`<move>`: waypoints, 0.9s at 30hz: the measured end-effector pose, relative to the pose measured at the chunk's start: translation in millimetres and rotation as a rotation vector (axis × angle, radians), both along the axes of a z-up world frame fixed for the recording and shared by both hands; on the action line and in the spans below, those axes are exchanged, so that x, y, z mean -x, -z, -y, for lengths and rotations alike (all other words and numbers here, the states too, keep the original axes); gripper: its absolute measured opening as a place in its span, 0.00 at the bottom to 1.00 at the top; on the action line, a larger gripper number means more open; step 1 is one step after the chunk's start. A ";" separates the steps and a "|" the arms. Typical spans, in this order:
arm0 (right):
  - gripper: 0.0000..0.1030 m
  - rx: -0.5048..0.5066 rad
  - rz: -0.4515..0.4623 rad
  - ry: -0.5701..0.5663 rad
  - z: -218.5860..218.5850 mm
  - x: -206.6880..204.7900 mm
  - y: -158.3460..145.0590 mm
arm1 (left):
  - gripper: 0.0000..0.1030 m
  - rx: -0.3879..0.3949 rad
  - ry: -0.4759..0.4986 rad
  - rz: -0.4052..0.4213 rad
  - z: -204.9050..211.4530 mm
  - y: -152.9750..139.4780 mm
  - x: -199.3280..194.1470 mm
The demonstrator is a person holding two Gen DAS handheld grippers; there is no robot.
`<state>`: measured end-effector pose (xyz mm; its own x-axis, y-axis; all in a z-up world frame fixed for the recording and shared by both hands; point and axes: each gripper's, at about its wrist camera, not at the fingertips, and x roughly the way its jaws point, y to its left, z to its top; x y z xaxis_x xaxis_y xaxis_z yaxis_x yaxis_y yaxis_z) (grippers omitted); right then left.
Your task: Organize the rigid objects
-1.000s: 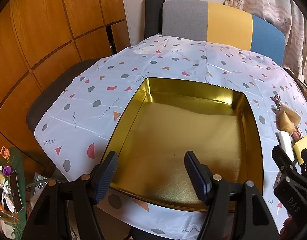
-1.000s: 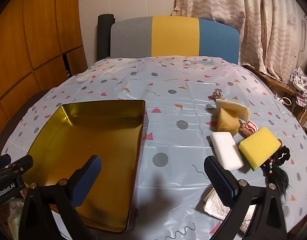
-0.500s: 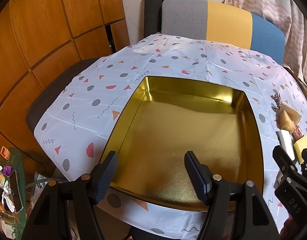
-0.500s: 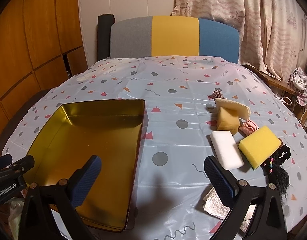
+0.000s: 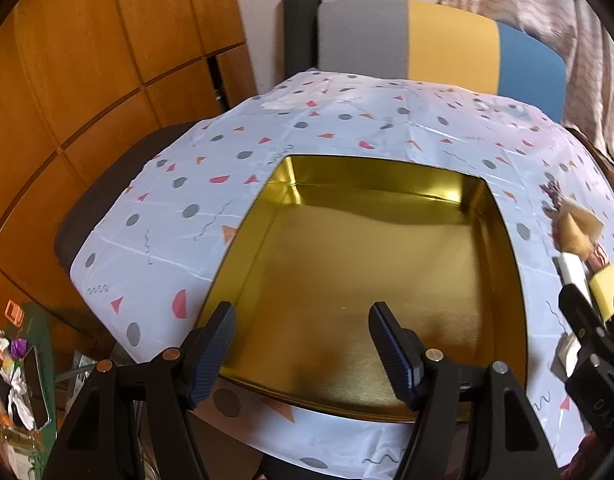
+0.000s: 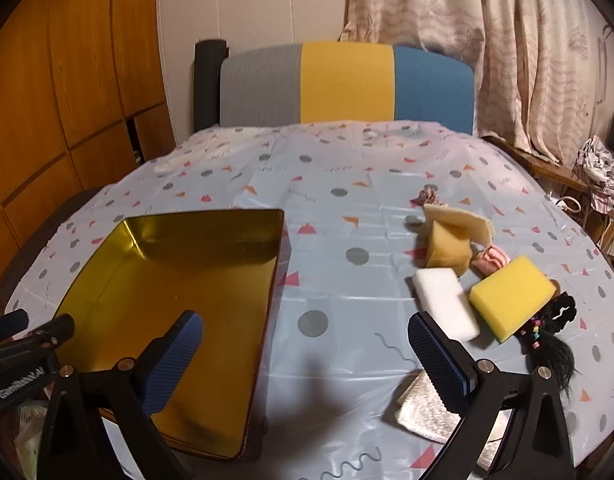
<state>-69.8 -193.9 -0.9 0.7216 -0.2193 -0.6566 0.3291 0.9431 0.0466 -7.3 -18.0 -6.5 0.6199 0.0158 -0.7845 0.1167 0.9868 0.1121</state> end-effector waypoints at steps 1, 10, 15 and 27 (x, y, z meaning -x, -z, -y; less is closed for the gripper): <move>1.00 0.004 0.007 0.001 1.7 3.1 -1.1 | 0.68 0.004 0.025 -0.008 5.0 1.3 1.3; 1.00 0.045 0.025 0.079 41.2 39.0 -2.9 | 0.68 0.159 0.322 -0.234 60.1 18.7 13.0; 1.00 0.022 0.027 0.198 89.4 72.0 0.6 | 0.68 0.089 0.436 -0.215 105.5 18.6 37.5; 1.00 0.043 0.009 0.480 202.3 160.6 8.5 | 0.68 0.191 0.684 -0.353 197.1 27.9 62.9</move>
